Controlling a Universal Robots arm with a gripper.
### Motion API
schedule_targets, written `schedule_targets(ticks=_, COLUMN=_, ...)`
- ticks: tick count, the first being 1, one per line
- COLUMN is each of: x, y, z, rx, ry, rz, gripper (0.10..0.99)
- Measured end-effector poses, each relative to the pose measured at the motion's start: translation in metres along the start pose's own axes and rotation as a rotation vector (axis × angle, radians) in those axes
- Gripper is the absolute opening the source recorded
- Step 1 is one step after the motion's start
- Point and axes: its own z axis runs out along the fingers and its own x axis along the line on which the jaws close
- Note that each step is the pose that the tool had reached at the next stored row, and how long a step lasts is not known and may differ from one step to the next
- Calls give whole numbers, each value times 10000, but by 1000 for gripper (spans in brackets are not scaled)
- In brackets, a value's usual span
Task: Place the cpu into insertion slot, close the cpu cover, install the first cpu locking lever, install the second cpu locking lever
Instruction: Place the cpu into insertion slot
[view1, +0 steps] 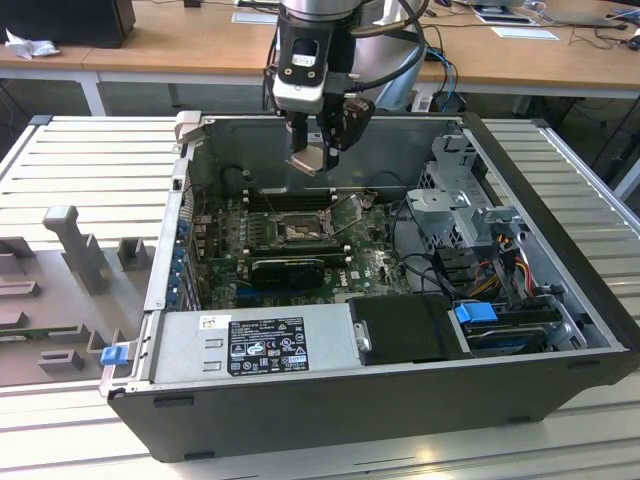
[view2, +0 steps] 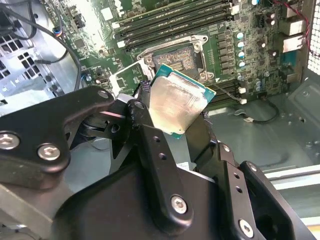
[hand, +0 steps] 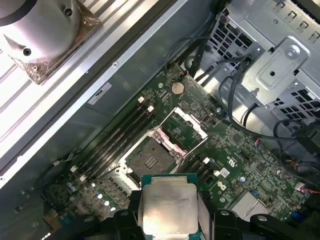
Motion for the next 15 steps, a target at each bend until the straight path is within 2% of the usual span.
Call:
schedule_targets(ticks=4, x=-1, y=-4, z=43, rx=13, ry=-19, rz=46, gripper=529)
schedule_targets(ticks=15, x=-1, y=-5, z=59, rx=2, ry=-68, rz=633, gripper=529)
